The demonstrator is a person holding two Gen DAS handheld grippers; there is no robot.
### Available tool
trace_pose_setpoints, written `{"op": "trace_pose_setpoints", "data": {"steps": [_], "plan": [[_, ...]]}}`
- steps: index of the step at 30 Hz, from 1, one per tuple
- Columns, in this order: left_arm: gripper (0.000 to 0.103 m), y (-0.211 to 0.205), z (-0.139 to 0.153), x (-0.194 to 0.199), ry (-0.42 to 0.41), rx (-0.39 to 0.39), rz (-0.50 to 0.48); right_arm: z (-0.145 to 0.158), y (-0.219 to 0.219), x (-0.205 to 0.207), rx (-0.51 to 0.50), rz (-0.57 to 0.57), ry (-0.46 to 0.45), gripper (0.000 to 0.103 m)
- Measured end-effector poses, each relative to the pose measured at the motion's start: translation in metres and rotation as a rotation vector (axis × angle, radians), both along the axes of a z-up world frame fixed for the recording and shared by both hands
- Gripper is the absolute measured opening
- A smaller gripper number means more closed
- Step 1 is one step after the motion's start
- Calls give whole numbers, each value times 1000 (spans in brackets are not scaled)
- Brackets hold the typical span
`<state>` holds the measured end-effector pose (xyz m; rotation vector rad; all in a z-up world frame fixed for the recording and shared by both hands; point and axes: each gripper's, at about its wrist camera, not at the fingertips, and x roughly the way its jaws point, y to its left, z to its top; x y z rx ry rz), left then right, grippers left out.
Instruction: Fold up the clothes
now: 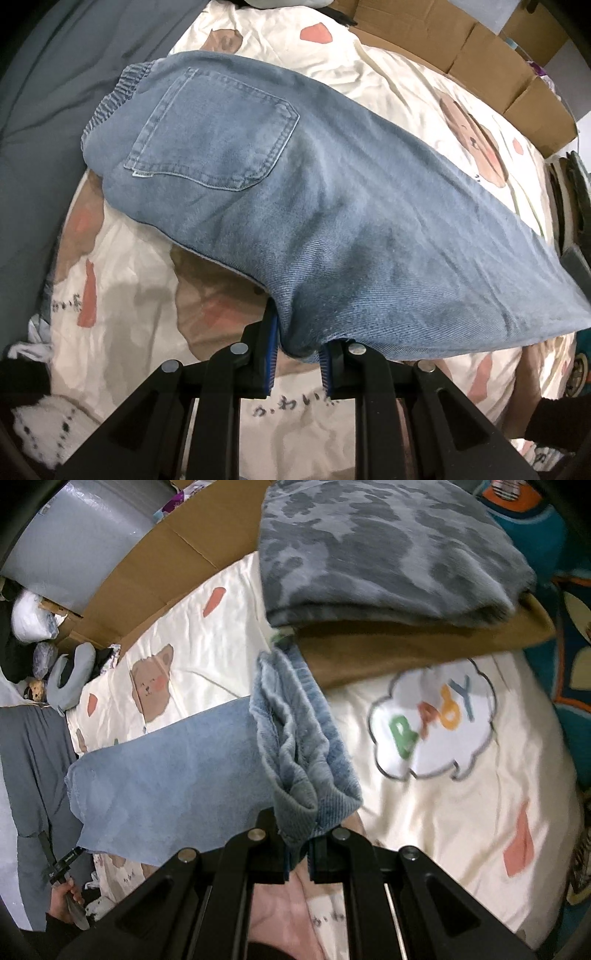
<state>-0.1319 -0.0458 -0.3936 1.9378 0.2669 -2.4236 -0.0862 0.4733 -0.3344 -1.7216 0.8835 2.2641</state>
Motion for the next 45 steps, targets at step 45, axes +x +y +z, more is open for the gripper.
{"op": "trace_pose_setpoints", "data": {"steps": [45], "plan": [[20, -52, 13, -80, -180, -87, -123, -87, 59, 155, -71, -160, -262, 24]]}}
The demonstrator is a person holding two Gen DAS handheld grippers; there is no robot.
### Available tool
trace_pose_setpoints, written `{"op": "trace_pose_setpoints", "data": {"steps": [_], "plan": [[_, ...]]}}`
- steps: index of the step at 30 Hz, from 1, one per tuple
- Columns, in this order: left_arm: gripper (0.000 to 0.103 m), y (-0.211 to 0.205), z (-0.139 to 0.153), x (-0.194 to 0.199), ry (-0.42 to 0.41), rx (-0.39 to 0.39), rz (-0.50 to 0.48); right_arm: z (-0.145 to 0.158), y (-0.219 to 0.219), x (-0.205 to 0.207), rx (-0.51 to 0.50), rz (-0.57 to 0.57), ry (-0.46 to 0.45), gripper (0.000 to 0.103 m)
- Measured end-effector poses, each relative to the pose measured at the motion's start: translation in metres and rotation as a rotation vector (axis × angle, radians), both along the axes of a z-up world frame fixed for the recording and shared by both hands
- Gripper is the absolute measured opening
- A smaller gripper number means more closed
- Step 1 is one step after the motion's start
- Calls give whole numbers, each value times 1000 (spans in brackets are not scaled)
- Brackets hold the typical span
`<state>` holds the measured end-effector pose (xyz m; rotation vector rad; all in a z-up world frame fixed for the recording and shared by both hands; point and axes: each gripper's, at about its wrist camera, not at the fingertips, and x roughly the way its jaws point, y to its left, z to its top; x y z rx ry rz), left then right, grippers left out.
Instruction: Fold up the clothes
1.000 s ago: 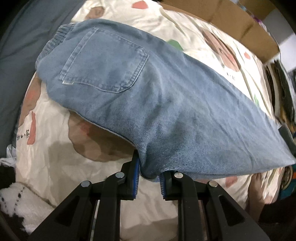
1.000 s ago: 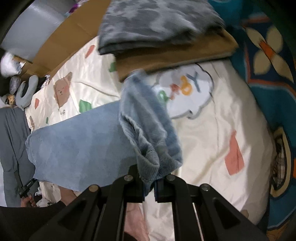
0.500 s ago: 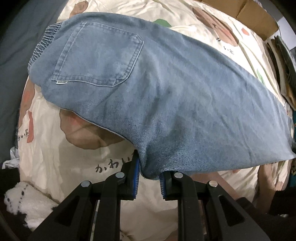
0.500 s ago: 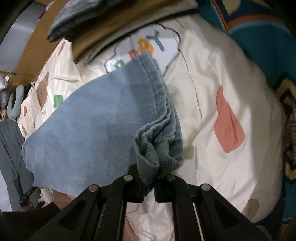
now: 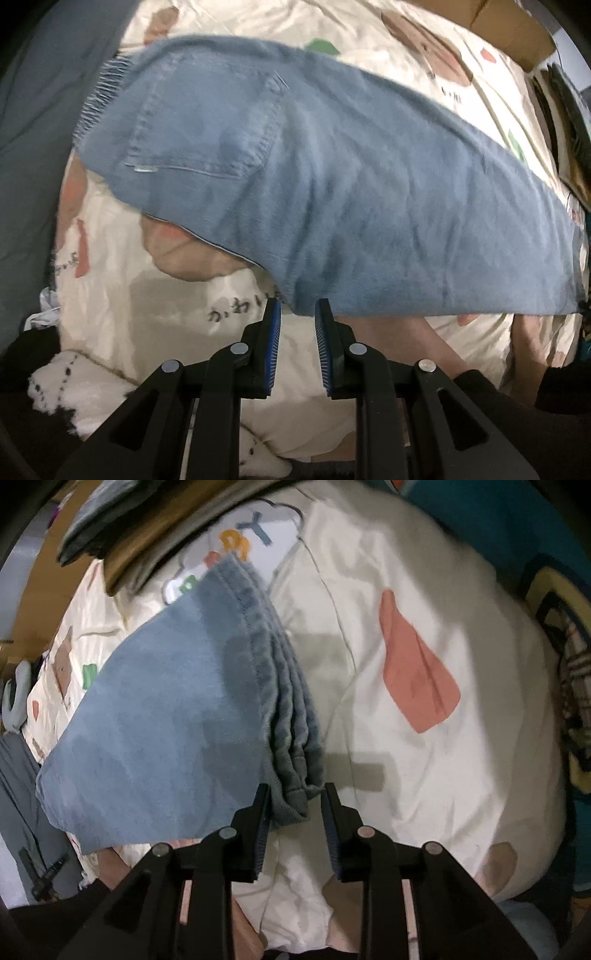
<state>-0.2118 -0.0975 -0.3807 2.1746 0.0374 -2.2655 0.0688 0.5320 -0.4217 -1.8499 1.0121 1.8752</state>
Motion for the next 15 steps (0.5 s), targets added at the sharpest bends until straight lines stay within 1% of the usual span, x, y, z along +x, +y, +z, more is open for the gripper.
{"op": "trace_pose_setpoints", "data": {"steps": [3, 5, 8, 10, 13, 15], "plan": [[20, -18, 11, 0, 27, -5, 44, 13, 1, -4, 48, 23, 11, 25], [20, -19, 15, -2, 44, -10, 81, 21, 3, -5, 84, 26, 14, 26], [20, -46, 25, -24, 81, -9, 123, 32, 13, -5, 133, 16, 13, 27], [20, -64, 25, -40, 102, -7, 150, 32, 27, -6, 145, 13, 17, 27], [20, -56, 19, -48, 127, -13, 177, 36, 34, -15, 147, 7, 37, 27], [20, -49, 29, -46, 147, -26, 182, 37, 35, -22, 158, 16, 49, 27]]}}
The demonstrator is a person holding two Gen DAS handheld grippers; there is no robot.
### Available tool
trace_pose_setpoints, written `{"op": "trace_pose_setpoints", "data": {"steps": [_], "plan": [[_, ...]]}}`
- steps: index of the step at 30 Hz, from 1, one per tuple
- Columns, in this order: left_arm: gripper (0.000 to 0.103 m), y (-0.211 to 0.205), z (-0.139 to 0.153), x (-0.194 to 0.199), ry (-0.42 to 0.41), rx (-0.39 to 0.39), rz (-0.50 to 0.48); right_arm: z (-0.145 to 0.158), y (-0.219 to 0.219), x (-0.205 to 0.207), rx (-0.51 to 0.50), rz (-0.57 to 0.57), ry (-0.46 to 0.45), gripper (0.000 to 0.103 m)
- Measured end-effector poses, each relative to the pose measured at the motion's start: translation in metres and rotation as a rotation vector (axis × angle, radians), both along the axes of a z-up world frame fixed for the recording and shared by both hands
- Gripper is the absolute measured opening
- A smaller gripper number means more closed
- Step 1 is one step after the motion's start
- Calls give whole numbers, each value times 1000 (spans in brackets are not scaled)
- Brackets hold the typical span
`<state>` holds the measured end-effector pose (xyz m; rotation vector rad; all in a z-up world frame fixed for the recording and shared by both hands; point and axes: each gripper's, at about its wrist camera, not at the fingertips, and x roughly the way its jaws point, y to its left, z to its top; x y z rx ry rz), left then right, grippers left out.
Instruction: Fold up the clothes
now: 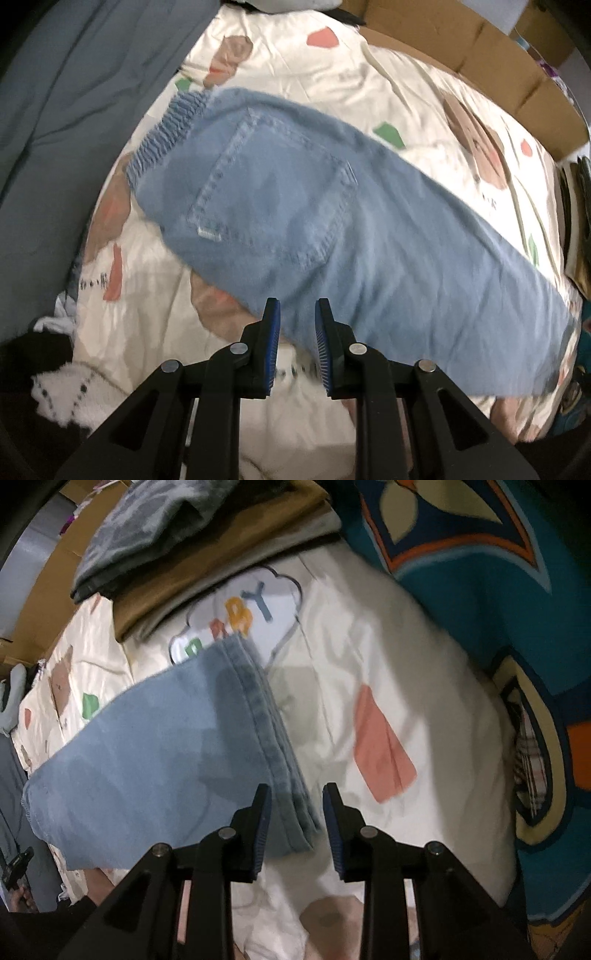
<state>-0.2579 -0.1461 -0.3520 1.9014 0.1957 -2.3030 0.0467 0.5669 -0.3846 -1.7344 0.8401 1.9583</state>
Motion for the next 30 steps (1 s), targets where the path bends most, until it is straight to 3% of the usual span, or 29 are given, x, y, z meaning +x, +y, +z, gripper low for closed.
{"op": "trace_pose_setpoints", "data": {"steps": [21, 30], "plan": [[20, -61, -64, -119, 96, -58, 92, -41, -7, -109, 112, 132, 3, 31], [20, -68, -85, -160, 68, -87, 86, -63, -5, -137, 137, 163, -50, 31]]}}
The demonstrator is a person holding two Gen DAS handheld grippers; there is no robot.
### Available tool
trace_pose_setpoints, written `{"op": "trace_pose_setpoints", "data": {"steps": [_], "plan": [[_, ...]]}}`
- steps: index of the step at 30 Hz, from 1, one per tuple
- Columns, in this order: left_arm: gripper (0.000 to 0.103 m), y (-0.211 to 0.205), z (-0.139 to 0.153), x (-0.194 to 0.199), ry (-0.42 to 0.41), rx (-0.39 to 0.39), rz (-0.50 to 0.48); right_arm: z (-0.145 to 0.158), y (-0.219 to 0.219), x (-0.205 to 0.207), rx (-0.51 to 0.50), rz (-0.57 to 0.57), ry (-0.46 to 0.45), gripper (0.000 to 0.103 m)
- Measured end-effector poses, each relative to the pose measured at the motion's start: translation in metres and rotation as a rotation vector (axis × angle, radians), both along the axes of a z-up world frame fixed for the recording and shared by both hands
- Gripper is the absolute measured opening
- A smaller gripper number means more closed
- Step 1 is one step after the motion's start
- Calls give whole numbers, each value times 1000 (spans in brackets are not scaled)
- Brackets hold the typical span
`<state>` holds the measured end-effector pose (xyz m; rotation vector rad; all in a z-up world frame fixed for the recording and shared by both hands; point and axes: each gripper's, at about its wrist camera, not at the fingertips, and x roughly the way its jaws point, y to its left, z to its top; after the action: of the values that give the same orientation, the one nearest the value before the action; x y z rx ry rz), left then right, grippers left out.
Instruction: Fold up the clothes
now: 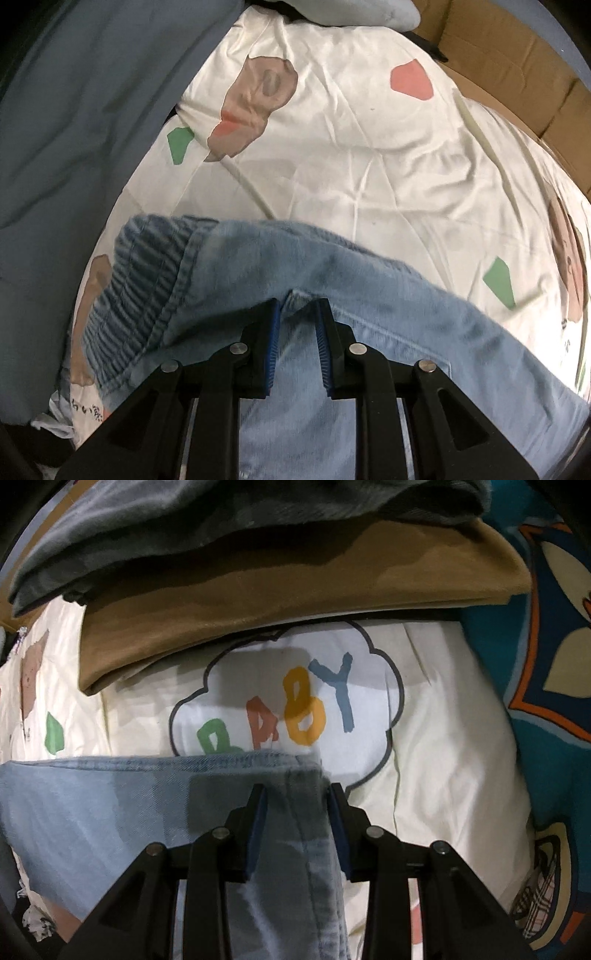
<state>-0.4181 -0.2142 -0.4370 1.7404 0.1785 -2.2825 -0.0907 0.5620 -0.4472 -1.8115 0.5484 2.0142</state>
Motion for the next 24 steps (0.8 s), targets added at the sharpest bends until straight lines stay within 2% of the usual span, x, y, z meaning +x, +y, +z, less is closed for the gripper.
{"op": "trace_pose_setpoints", "data": {"steps": [3, 6, 7, 15, 24], "plan": [[20, 0, -9, -6, -28, -10, -2, -3, -1, -3, 4, 5, -1, 31], [20, 1, -14, -9, -37, -21, -7, 2, -6, -5, 44, 43, 8, 17], [20, 2, -15, -11, -40, -27, -8, 6, -6, -5, 49, 42, 13, 16], [20, 11, -28, -28, -89, -106, -4, 31, -3, -5, 79, -17, 56, 15], [20, 19, -36, -34, -92, -136, -16, 0, 4, -14, 48, -42, -11, 15]]}}
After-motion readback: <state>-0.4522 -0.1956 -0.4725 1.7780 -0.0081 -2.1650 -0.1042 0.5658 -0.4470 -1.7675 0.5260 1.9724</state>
